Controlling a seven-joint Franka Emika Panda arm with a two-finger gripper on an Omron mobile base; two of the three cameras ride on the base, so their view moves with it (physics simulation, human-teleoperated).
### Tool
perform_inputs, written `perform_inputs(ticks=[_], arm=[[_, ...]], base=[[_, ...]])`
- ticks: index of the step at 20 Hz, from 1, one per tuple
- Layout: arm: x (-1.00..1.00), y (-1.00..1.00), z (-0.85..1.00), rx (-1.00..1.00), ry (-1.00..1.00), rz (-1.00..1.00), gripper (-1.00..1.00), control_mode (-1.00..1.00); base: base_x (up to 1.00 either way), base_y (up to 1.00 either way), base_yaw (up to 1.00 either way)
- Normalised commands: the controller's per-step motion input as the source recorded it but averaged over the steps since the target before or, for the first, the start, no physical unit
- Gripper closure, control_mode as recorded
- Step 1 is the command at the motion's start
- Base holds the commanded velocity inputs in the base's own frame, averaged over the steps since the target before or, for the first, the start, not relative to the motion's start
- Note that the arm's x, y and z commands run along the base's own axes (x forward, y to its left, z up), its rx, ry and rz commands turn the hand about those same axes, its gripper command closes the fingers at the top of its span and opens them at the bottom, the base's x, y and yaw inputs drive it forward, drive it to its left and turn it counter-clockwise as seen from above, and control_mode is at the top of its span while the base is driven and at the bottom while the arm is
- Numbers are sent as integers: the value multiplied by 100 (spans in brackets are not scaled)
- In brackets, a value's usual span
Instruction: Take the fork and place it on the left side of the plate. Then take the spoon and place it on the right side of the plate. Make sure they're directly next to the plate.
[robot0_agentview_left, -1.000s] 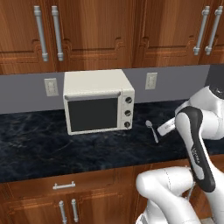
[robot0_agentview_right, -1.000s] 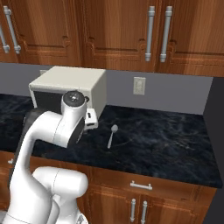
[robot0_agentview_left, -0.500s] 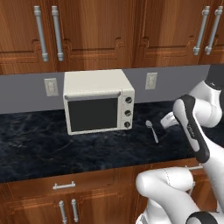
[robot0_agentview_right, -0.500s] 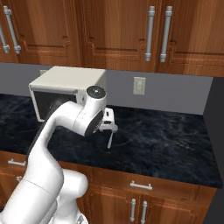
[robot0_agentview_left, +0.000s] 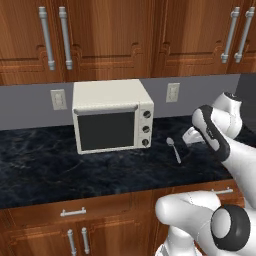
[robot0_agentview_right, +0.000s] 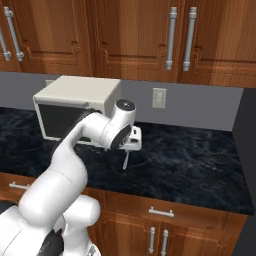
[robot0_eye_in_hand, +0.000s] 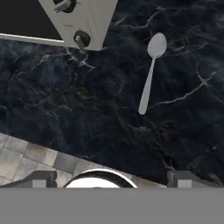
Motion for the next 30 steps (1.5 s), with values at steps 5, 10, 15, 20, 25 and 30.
perform_inputs(ticks=[5, 10, 15, 20, 25, 30], arm=[[45, 0, -53, 0, 0, 0, -100, -100], [39, 0, -42, 0, 0, 0, -100, -100], [44, 0, -28, 0, 0, 0, -100, -100], [52, 0, -24, 0, 1, 0, -100, -100], [49, -1, -29, 0, 2, 0, -100, -100], [44, -2, -27, 0, 2, 0, -100, -100]], base=[[0, 0, 0], [0, 0, 0], [0, 0, 0], [0, 0, 0], [0, 0, 0], [0, 0, 0]])
